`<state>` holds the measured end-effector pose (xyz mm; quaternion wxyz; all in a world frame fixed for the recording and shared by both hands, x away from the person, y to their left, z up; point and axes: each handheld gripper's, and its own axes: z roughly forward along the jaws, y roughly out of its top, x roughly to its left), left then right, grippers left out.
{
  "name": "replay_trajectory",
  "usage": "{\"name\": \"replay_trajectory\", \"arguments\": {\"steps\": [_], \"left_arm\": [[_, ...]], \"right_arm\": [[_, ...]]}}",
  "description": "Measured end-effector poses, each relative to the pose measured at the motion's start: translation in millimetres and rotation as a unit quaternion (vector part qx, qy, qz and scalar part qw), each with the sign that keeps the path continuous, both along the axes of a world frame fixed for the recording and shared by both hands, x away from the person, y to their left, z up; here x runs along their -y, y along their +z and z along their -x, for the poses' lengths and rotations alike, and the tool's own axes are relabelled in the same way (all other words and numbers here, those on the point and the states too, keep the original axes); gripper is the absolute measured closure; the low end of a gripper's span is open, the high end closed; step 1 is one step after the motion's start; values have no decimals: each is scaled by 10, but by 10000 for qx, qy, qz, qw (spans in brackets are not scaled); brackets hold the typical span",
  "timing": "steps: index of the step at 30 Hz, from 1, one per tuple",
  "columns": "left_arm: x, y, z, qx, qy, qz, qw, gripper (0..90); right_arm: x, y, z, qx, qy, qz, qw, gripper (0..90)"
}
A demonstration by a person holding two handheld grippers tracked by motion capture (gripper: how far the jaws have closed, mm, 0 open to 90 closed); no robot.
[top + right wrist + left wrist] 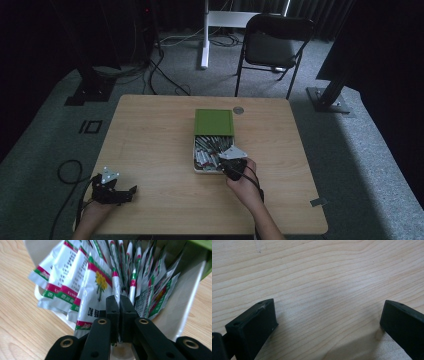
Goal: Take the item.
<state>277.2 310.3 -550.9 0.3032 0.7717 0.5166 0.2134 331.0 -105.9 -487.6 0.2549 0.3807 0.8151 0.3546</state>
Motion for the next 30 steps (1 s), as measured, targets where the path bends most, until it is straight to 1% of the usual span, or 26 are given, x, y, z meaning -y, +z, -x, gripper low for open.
{"name": "replay_trajectory", "arguments": {"steps": [1,2,5,6,8,9,10,11,12,15,17,18,20,21,23,24,25,27,28,29,30], "left_arm": [[0,0,0,-1,-1,0,10000,14],[0,0,0,-1,1,1,10000,14],[0,0,0,-3,0,0,10000,14],[0,0,0,-2,0,-1,10000,14],[0,1,0,-3,-1,0,10000,14],[0,0,0,-2,0,-1,10000,14],[0,0,0,-2,-1,0,10000,14],[0,0,0,-2,1,2,10000,14],[0,0,0,-1,0,2,10000,14],[0,0,0,0,1,2,10000,14],[0,0,0,-1,2,2,10000,14],[0,0,0,0,0,1,10000,14],[0,0,0,1,3,2,10000,14],[0,-1,0,3,2,2,10000,14],[0,0,-1,2,0,1,10000,14],[-1,1,-1,-2,-3,-2,10000,14],[-1,0,-1,0,-3,-4,10000,14],[-1,0,-1,3,-2,-3,10000,14],[-1,1,-1,-3,-5,-6,10000,14],[-1,1,-1,-3,-5,-6,10000,14],[0,0,0,-5,0,4,10000,14]], "right_arm": [[15,33,4,22,-41,-107,9999,881],[15,33,4,22,-41,-107,9999,881],[40,87,10,55,-77,-218,9997,881],[47,105,11,56,-44,-214,9997,881],[58,143,21,70,-56,-327,9994,882],[69,180,31,89,-40,-431,9990,882],[69,180,31,89,-40,-431,9990,882],[77,218,41,110,-38,-492,9987,882],[86,235,43,144,-23,-587,9982,882],[94,268,50,186,23,-617,9979,882],[104,306,58,229,32,-703,9973,883],[114,354,71,279,10,-775,9966,884],[127,381,73,323,-7,-787,9964,885],[156,434,78,346,-38,-892,9954,885],[172,456,79,369,-49,-913,9951,885],[202,495,84,397,-49,-974,9944,885],[202,495,84,397,-49,-974,9944,885],[236,536,97,421,-58,-1073,9933,885],[274,583,113,455,-59,-1186,9919,885],[274,583,113,455,-59,-1186,9919,885],[316,635,127,523,-78,-1234,9909,885]]}}
